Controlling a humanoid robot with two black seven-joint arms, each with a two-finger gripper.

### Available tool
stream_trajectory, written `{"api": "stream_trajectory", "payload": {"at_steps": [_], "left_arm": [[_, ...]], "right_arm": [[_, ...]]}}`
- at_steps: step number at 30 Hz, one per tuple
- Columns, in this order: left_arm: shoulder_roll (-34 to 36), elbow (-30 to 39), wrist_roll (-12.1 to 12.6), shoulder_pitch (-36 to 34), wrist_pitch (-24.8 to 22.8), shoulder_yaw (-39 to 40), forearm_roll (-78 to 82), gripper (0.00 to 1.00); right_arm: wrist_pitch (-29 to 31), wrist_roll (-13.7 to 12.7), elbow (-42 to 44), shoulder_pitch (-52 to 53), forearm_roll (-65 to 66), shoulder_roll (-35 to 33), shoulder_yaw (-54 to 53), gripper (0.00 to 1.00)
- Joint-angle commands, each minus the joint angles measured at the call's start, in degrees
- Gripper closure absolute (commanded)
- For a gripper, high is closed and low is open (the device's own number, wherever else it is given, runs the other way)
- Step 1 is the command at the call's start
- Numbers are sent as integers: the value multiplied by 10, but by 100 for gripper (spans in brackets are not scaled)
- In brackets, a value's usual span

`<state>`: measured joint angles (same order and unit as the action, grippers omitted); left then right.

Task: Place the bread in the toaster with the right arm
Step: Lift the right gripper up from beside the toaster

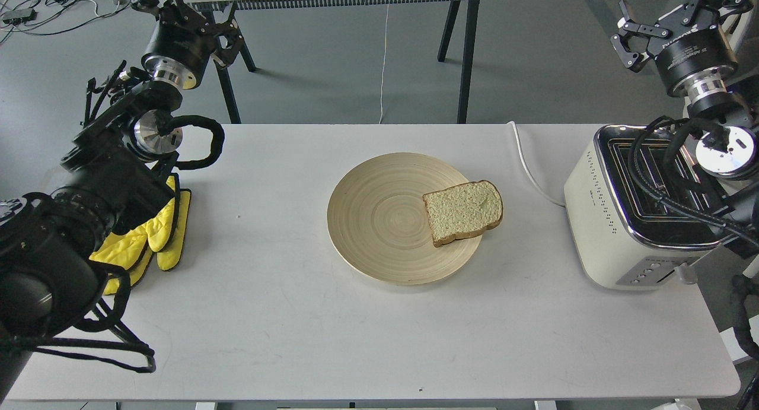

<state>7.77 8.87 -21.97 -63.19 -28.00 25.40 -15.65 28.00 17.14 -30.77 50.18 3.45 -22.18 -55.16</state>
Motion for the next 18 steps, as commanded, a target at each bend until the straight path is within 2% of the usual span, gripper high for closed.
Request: {"api": "stream_trajectory", "payload": {"at_steps": [1,14,18], "left_arm": [[1,0,0,0,0,0,0,0],[3,0,1,1,0,0,0,0],[2,0,1,1,0,-1,0,0]], "right_arm": [[0,-1,-1,-4,0,0,-1,0],[0,-3,-24,3,8,-9,77,0],[-52,-4,-95,2,40,-43,108,1]]}}
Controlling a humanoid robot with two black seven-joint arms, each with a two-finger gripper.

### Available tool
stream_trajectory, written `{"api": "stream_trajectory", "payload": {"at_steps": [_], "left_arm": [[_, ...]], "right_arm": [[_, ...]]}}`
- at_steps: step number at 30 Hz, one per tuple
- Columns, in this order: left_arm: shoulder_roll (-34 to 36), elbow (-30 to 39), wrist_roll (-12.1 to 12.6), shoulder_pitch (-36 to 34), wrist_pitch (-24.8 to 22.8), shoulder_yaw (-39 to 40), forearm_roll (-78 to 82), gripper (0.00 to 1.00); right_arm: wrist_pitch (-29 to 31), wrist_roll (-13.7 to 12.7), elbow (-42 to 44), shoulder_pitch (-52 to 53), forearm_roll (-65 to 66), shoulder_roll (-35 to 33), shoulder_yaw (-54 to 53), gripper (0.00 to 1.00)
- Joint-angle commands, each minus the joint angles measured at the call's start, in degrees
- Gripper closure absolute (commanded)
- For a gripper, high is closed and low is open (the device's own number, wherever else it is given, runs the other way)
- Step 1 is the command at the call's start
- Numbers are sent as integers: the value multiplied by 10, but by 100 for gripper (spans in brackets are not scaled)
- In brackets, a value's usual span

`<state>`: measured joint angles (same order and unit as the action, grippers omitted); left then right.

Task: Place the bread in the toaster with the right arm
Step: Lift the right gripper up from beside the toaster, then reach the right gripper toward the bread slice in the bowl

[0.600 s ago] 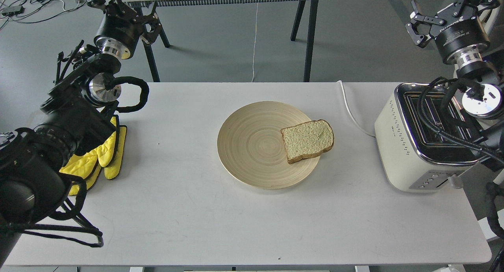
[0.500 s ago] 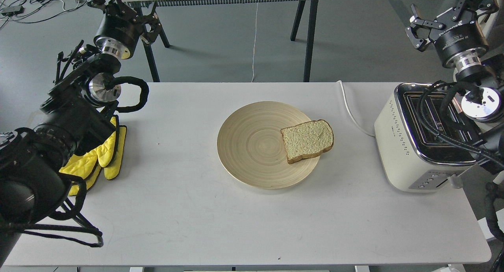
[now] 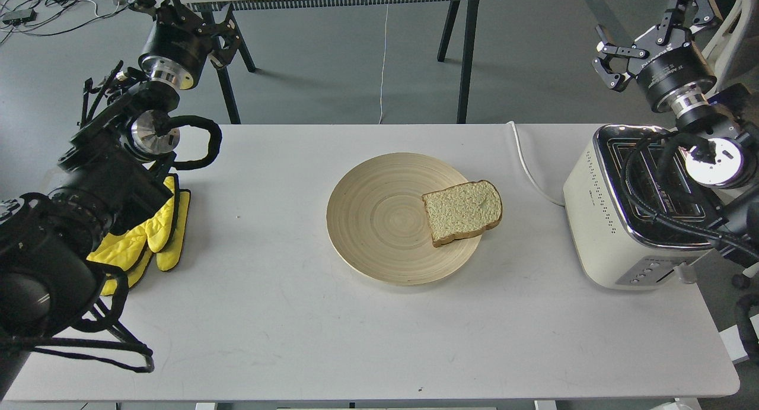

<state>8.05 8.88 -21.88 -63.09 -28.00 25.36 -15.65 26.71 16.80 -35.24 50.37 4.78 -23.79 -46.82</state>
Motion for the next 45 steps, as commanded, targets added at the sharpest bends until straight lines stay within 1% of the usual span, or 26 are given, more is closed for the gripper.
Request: {"api": "stream_trajectory", "payload": {"at_steps": [1,4,8,12,16,23,24,27,29,32,37,40,45], "left_arm": [[0,0,0,0,0,-1,0,0],[0,0,0,0,0,-1,0,0],[0,0,0,0,0,-1,0,0],[0,0,0,0,0,-1,1,0],[-1,-1,0,0,0,-1,1,0],[-1,0,0,0,0,-1,1,0],[-1,0,0,0,0,-1,1,0],[-2,0,0,0,0,-1,1,0],[-2,0,0,0,0,-1,1,0],[-3,0,0,0,0,-1,1,0],[-3,0,0,0,0,-1,1,0],[-3,0,0,0,0,-1,1,0],[-3,0,-1,0,0,-1,1,0]], "right_arm": [[-57,0,-76,-1,47,-41,39,1],[-128,0,-180,-4,132,-82,84,1],[-227,-5,-271,-6,248,-111,136,1],[-299,-21,-308,-6,372,-112,198,1],[-354,-23,-322,-10,480,-111,255,1],[-368,-26,-315,-27,522,-93,352,1],[-374,-29,-313,-33,534,-88,361,1],[-382,-42,-299,-50,550,-69,366,2],[-382,-55,-288,-63,550,-55,367,7],[-383,-76,-264,-78,550,-34,367,9],[-384,-83,-228,-86,549,3,367,12],[-394,-94,-213,-90,549,24,367,13],[-406,-98,-200,-89,546,30,365,13]]}}
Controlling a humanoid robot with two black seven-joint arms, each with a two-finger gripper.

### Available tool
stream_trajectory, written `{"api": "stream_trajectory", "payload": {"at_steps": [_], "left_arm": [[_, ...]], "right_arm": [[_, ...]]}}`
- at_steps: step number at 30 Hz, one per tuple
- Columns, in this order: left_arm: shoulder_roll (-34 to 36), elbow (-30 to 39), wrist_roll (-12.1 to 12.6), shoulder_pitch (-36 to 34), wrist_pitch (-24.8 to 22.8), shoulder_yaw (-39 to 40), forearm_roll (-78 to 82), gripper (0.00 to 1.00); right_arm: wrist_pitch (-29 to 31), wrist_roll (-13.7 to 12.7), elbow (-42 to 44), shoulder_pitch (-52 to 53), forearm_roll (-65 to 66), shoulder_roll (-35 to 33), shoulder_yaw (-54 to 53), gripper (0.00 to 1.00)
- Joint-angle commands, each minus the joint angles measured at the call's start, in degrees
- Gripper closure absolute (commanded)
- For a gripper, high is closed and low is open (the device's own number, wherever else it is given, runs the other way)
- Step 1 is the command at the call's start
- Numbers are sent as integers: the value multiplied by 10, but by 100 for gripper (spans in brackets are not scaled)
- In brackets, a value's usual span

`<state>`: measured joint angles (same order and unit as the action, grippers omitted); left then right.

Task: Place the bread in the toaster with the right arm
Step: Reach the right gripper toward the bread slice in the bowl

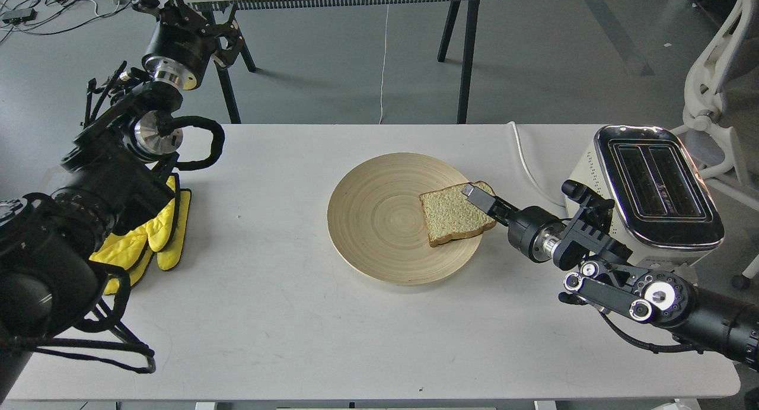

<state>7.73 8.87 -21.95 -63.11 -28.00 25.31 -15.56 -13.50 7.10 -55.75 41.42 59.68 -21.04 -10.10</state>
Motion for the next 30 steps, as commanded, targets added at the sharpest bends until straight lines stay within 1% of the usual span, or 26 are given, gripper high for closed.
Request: {"api": "stream_trajectory", "payload": {"at_steps": [1,9,14,24,27,30], "left_arm": [[0,0,1,0,0,0,0,0],[0,0,1,0,0,0,0,0],[0,0,0,0,0,-1,0,0],[0,0,1,0,0,0,0,0],[0,0,0,0,0,-1,0,0],[0,0,0,0,0,0,0,0]], "right_arm": [[-4,-1,3,1,-4,0,-6,12],[-6,4,-17,1,-6,-6,-22,12],[-6,-2,-16,0,-3,-20,-20,12],[-4,-2,10,-13,-5,-22,-13,12],[-3,-2,21,-13,-5,-17,-12,12],[-3,-4,48,-13,-6,0,-11,15]]}}
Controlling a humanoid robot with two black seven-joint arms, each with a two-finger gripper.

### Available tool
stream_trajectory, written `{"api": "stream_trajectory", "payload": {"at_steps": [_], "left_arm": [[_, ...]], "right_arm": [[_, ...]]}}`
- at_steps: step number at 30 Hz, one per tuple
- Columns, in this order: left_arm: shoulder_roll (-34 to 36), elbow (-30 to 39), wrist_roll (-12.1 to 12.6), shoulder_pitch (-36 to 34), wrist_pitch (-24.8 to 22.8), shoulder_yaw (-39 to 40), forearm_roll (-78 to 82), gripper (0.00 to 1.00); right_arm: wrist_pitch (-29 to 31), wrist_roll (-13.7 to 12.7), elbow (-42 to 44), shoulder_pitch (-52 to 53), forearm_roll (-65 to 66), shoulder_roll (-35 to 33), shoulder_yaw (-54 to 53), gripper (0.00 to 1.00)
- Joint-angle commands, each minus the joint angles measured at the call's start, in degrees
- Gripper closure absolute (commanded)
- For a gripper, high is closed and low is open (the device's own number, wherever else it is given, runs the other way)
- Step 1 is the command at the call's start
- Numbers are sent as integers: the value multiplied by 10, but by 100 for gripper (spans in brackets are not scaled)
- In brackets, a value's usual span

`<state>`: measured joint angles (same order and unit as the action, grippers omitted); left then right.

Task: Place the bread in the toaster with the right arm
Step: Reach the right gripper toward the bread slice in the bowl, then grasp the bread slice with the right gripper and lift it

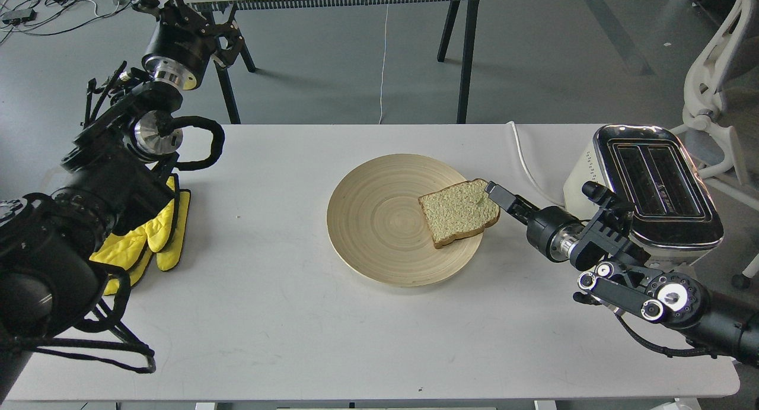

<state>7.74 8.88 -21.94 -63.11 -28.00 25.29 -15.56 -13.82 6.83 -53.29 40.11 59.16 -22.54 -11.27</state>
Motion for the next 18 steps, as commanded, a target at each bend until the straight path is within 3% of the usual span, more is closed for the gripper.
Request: {"api": "stream_trajectory", "payload": {"at_steps": [1,18], "left_arm": [[0,0,1,0,0,0,0,0],[0,0,1,0,0,-1,0,0]], "right_arm": [[0,-1,27,1,-2,21,1,16],[6,-4,33,-10,-2,38,3,40]]}}
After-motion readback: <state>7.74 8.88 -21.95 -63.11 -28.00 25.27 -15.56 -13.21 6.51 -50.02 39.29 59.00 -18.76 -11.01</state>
